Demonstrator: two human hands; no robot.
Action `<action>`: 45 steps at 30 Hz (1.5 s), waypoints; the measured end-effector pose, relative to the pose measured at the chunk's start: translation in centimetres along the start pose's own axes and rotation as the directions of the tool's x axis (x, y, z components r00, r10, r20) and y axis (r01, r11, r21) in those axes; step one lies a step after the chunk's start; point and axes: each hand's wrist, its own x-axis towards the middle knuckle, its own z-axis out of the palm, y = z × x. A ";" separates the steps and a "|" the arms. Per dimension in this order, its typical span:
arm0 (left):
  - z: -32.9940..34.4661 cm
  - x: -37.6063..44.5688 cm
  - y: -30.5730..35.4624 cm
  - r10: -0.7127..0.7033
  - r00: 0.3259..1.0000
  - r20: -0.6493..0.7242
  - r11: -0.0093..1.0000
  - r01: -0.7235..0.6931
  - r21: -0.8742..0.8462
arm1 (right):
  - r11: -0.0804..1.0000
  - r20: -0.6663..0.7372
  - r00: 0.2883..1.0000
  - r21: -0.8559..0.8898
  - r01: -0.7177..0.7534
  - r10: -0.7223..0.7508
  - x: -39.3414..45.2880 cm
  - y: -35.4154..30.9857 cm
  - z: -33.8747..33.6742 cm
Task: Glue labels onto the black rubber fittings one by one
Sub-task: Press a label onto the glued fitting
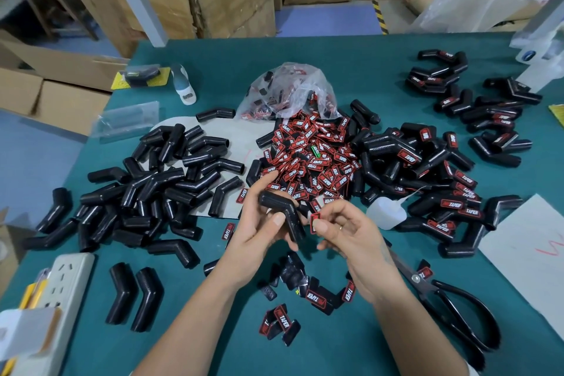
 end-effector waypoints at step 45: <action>0.0 -0.4 -0.3 0.064 0.996 0.059 0.965 -0.077 0.250 | 0.994 0.004 0.999 -0.101 0.036 -0.036 0.2 1.6 0.0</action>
